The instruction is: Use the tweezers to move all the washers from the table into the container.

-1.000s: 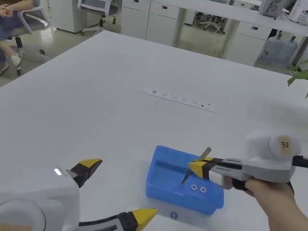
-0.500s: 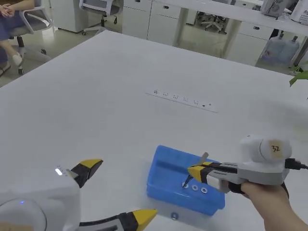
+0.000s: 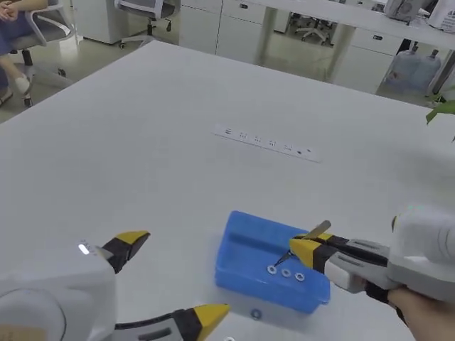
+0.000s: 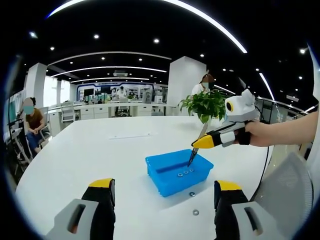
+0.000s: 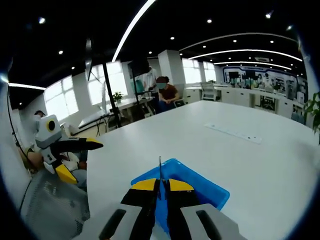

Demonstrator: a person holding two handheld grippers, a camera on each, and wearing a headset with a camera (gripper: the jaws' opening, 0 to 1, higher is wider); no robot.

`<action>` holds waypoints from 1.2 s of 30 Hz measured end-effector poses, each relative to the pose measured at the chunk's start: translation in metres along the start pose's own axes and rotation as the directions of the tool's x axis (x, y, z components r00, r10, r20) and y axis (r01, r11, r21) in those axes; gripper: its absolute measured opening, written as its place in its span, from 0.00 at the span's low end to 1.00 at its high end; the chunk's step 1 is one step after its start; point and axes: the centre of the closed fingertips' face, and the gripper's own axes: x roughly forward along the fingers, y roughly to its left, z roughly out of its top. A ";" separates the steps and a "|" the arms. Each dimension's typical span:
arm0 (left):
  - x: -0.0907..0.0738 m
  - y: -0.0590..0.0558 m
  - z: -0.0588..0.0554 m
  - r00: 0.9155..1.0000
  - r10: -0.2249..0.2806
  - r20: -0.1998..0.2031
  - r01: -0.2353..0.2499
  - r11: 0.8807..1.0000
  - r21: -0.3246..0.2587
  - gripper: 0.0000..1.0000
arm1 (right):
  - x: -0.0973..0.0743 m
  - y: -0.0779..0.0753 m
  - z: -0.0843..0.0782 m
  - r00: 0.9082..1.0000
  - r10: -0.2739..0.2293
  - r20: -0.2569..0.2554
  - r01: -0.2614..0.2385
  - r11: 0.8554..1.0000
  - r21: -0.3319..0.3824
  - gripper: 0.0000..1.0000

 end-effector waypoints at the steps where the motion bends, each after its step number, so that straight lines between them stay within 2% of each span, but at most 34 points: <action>1: 0.000 0.000 0.000 1.000 -0.002 -0.002 0.002 1.000 0.000 0.82 | -0.003 0.004 0.002 1.000 0.006 0.010 -0.006 1.000 -0.001 0.03; 5: 0.001 -0.001 -0.001 1.000 -0.007 -0.006 0.007 1.000 0.006 0.82 | -0.008 0.016 0.003 0.999 0.032 0.025 -0.033 0.999 0.005 0.03; 9: 0.001 -0.002 -0.001 1.000 -0.009 -0.007 0.010 1.000 0.007 0.82 | -0.006 0.032 -0.006 0.997 0.077 0.022 -0.077 0.997 0.014 0.03; 14: 0.001 -0.002 -0.001 1.000 -0.009 -0.008 0.009 1.000 0.007 0.82 | 0.006 0.045 -0.030 0.992 0.112 -0.058 -0.112 0.994 -0.003 0.03; 24: 0.001 -0.002 -0.001 1.000 -0.005 -0.006 0.005 1.000 0.007 0.82 | 0.023 0.040 -0.061 0.980 0.117 -0.160 -0.120 0.993 -0.009 0.03; 36: 0.001 -0.002 0.000 1.000 -0.006 -0.003 0.006 1.000 0.006 0.82 | 0.024 0.042 -0.069 0.974 0.118 -0.192 -0.127 0.991 -0.039 0.03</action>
